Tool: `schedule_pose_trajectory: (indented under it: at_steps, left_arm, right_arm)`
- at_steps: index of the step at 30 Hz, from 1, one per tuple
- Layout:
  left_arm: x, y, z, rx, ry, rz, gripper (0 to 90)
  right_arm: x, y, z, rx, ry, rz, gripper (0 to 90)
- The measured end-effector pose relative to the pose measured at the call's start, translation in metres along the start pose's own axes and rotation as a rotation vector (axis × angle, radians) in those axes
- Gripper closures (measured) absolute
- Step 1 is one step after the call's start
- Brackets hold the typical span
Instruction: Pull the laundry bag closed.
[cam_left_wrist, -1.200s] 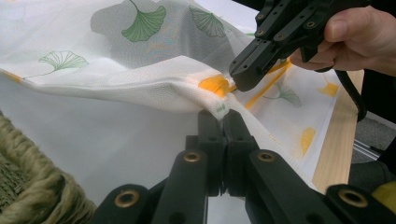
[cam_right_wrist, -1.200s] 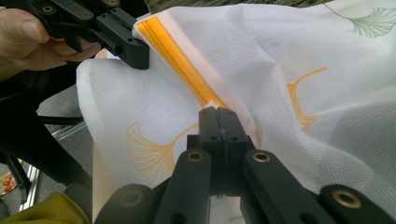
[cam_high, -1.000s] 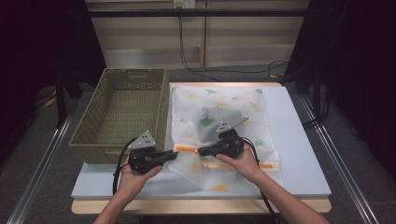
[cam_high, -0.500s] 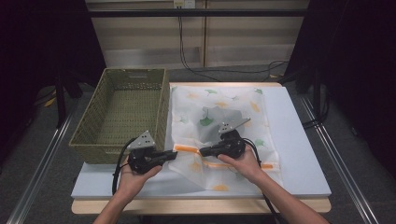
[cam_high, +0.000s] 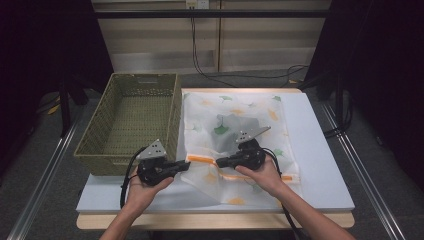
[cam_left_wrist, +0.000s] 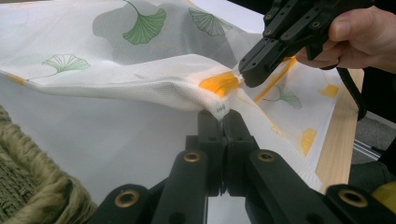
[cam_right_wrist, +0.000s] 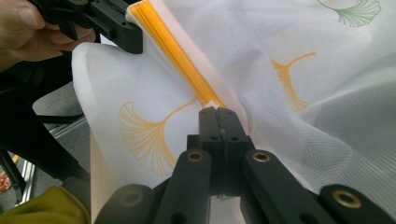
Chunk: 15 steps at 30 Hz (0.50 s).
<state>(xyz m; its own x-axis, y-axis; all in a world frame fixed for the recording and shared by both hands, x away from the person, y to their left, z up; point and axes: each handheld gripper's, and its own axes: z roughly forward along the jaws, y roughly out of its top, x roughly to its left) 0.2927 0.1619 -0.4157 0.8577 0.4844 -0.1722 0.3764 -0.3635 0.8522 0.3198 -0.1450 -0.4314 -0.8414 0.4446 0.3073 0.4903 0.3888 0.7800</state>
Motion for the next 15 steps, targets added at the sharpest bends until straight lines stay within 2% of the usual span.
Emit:
schedule_pose_trajectory:
  at_steps: [7,15]
  left_arm:
    - [0.0006,0.0001,-0.0013,-0.003,0.008,-0.005,88.1]
    - [0.0007,-0.0011,-0.0018,0.000,0.005,-0.005,88.1]
  right_arm:
    - [-0.0020,-0.0038,-0.0083,-0.025,-0.001,0.014,90.0]
    - [-0.0036,-0.0081,-0.0074,-0.017,-0.001,0.017,90.0]
